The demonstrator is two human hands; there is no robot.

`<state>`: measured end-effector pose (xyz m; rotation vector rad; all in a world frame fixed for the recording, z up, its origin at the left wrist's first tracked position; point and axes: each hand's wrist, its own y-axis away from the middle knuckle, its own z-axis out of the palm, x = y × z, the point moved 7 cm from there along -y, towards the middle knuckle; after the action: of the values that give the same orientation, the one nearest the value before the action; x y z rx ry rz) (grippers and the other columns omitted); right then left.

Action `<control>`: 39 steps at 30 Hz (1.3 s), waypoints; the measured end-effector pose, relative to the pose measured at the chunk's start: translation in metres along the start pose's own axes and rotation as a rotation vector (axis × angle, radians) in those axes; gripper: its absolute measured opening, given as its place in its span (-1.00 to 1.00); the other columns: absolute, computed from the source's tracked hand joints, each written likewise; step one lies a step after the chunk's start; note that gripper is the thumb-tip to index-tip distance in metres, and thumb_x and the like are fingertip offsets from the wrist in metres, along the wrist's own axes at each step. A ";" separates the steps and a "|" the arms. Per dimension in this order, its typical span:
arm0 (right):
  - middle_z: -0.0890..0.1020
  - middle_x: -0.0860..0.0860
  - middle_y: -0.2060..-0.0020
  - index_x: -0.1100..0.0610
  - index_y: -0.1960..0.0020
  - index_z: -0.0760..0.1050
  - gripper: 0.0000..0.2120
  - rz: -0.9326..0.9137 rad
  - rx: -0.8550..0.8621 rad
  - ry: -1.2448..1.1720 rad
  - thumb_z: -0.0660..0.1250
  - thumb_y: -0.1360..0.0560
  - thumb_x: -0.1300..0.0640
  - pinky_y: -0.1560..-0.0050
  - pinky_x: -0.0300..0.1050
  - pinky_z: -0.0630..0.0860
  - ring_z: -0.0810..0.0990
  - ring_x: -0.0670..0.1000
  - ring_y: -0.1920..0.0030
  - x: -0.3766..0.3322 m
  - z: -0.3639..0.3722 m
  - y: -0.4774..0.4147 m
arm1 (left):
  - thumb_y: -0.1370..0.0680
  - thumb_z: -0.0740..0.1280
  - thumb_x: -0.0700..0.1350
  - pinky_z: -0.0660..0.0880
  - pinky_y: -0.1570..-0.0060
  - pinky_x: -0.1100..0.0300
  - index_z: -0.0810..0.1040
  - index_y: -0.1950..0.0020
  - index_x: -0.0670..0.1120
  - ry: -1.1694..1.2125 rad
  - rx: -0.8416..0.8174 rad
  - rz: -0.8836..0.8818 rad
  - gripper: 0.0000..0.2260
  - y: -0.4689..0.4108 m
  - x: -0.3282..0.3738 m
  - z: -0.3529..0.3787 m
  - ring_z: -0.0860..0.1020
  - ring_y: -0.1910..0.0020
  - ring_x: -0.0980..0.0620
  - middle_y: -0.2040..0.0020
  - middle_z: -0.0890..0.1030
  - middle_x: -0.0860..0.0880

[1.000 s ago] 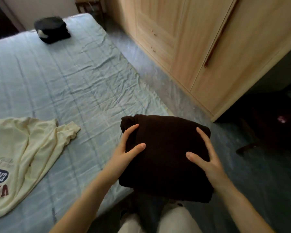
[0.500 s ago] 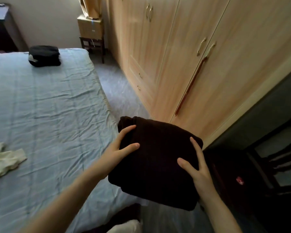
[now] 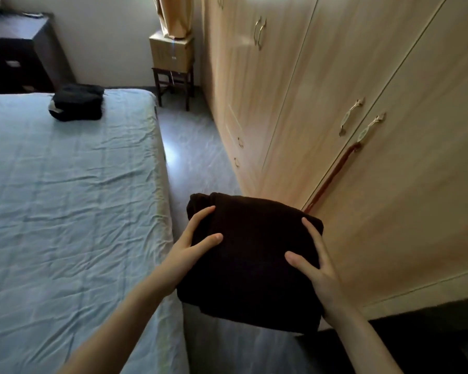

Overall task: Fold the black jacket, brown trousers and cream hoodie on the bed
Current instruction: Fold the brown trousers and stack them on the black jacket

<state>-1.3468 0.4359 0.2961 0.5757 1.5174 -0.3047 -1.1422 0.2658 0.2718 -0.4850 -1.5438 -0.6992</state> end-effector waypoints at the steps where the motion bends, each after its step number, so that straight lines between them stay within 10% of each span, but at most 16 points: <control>1: 0.50 -0.43 -0.19 -0.46 -0.37 0.30 -0.25 0.006 -0.033 -0.002 0.54 -0.28 -0.16 0.07 -0.33 0.59 0.55 -0.30 -0.15 -0.001 -0.005 -0.025 | -0.37 0.42 0.31 0.48 0.05 0.51 0.29 -0.40 0.41 -0.003 0.031 -0.002 -0.37 -0.018 0.002 0.001 0.50 -0.16 0.38 -0.26 0.47 0.32; 10: 0.52 -0.44 -0.15 -0.43 -0.40 0.30 -0.29 0.002 -0.369 0.010 0.52 -0.35 -0.11 0.10 -0.38 0.57 0.57 -0.31 -0.11 -0.031 0.012 -0.266 | -0.53 0.39 0.00 0.42 -0.31 0.22 0.36 -0.36 0.36 -0.011 0.436 -0.016 -0.53 -0.162 0.036 -0.034 0.45 -0.28 0.27 -0.34 0.43 0.23; 20: 0.49 -0.50 -0.10 -0.48 -0.38 0.26 -0.31 0.017 -0.668 0.091 0.49 -0.36 -0.15 0.18 -0.46 0.53 0.55 -0.39 -0.04 -0.050 0.162 -0.519 | -0.48 0.40 0.09 0.45 -0.11 0.46 0.36 -0.34 0.40 0.005 0.745 -0.063 -0.52 -0.311 0.039 -0.183 0.49 -0.19 0.36 -0.30 0.47 0.26; 27: 0.42 -0.30 -0.28 -0.51 -0.35 0.27 -0.31 0.026 -0.675 0.111 0.47 -0.32 -0.17 0.15 -0.35 0.59 0.52 -0.09 -0.21 -0.088 0.267 -0.691 | -0.42 0.39 0.18 0.46 -0.02 0.46 0.34 -0.35 0.42 0.021 0.762 -0.077 -0.47 -0.455 0.059 -0.318 0.49 -0.17 0.41 -0.26 0.47 0.34; 39: 0.40 -0.43 -0.23 -0.49 -0.34 0.31 -0.30 -0.066 -0.904 0.228 0.50 -0.29 -0.14 0.15 -0.45 0.53 0.55 -0.35 -0.08 -0.149 0.440 -1.013 | -0.53 0.40 0.05 0.41 -0.06 0.47 0.35 -0.32 0.45 0.139 1.026 -0.071 -0.54 -0.698 0.071 -0.492 0.45 -0.13 0.49 -0.25 0.43 0.39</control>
<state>-1.5188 -0.6652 0.2576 -0.1679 1.7001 0.4104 -1.2623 -0.5820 0.2439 0.3814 -1.5691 0.0671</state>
